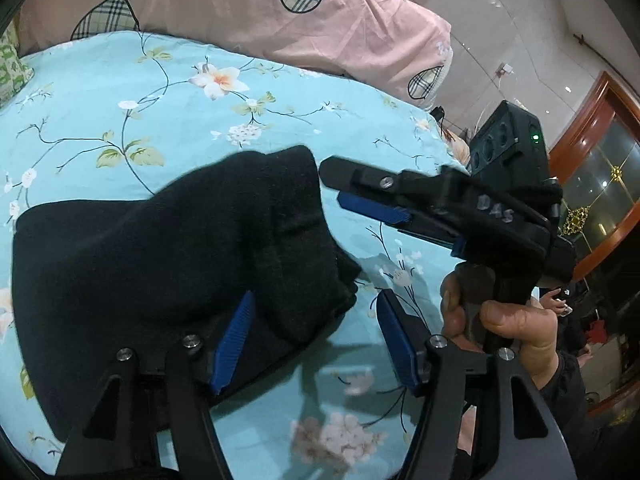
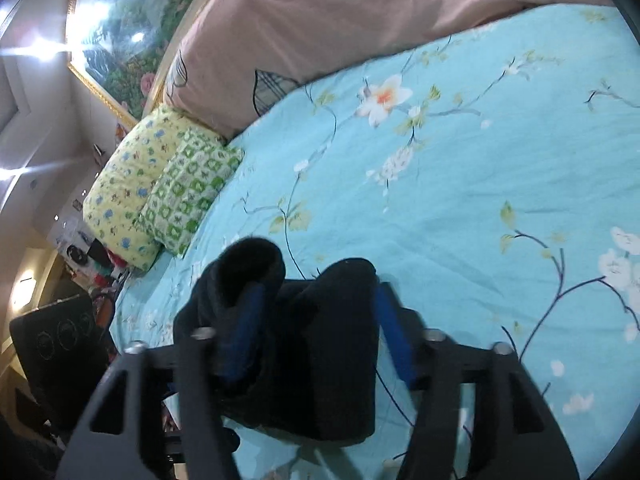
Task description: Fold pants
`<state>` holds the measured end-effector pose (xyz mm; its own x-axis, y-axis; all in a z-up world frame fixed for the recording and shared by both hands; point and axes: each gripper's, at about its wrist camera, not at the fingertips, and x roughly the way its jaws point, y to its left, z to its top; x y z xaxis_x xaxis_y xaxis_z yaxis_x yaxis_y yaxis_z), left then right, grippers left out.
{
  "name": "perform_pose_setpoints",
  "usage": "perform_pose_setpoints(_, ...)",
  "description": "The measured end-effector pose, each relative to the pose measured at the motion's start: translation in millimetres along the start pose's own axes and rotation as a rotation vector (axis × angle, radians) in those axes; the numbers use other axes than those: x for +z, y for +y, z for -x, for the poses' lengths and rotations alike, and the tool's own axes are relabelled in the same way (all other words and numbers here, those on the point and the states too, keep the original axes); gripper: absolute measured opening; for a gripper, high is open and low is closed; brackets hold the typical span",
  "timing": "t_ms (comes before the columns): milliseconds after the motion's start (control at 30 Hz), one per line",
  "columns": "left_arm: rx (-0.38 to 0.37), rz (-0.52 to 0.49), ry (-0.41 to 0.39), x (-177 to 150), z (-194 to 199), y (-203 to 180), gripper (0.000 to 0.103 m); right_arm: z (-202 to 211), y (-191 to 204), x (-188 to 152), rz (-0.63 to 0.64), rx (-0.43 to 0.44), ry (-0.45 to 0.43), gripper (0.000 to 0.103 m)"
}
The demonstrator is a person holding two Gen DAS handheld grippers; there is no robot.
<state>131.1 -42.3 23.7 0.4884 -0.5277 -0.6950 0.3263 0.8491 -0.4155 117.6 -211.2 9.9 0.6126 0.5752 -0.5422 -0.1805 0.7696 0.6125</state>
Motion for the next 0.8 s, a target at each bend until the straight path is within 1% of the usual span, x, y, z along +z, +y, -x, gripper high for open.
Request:
perform_pose_setpoints(33,-0.006,0.004,-0.002,-1.7,3.1,0.6,0.065,4.1,2.7,-0.4,0.001,0.017,-0.011,0.069)
perform_pose_setpoints(100,-0.008,0.013,-0.010,-3.7,8.3,2.5,0.065,7.1,9.5,-1.6,0.005,0.011,-0.020,0.075)
perform_pose_setpoints(200,-0.006,0.032,-0.028,-7.2,19.2,6.6,0.065,10.0,21.3,-4.6,0.018,0.012,-0.035,0.078)
perform_pose_setpoints(467,0.026,0.071,-0.085,-10.4,47.8,22.5,0.067,9.0,45.8,-10.5,0.057,-0.029,-0.033,0.079)
perform_pose_setpoints(600,0.051,0.095,-0.116,-13.0,63.7,33.4,0.070,7.6,55.7,-15.3,0.095,-0.077,-0.024,0.080)
perform_pose_setpoints(800,0.092,0.154,-0.132,-17.6,78.2,58.3,0.071,6.4,65.4,-23.0,0.131,-0.121,-0.013,0.081)
